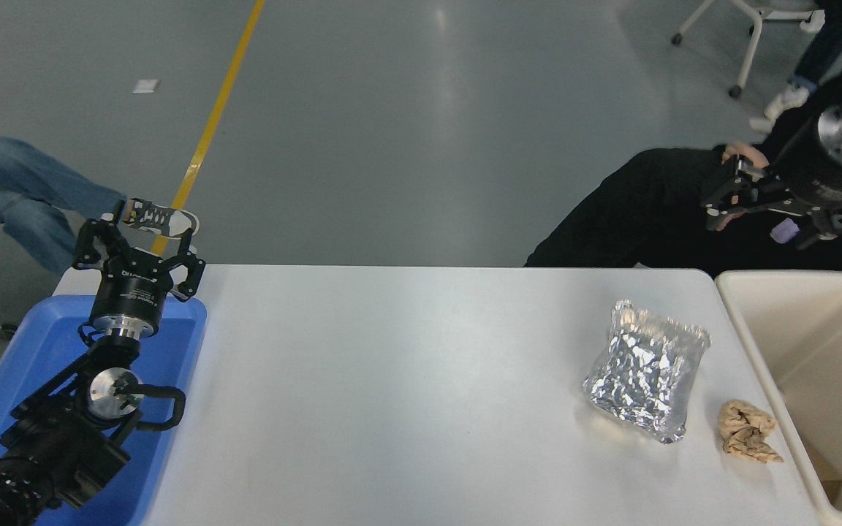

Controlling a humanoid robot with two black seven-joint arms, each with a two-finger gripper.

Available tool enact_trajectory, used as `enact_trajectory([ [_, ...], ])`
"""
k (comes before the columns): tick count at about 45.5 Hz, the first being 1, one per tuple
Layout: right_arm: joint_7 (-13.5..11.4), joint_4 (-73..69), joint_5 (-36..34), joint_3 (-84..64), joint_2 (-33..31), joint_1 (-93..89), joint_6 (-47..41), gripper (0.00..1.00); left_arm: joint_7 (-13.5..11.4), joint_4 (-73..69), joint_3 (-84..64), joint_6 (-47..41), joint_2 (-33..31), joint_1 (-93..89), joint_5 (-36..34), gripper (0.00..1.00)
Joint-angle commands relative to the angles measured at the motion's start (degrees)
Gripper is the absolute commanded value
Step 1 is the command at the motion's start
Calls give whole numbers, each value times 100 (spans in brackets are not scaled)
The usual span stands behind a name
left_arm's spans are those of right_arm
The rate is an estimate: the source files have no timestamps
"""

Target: Pick up paper cup place in dustbin

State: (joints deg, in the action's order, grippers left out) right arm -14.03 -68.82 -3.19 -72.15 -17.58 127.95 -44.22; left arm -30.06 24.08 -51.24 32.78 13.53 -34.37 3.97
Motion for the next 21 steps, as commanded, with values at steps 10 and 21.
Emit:
enact_trajectory([
  [10, 32, -536, -59, 570, 475, 459, -78, 100, 0, 0, 0, 0, 0, 0, -1, 99],
  [21, 40, -545, -77, 649, 466, 485, -78, 100, 0, 0, 0, 9, 0, 0, -1, 99],
])
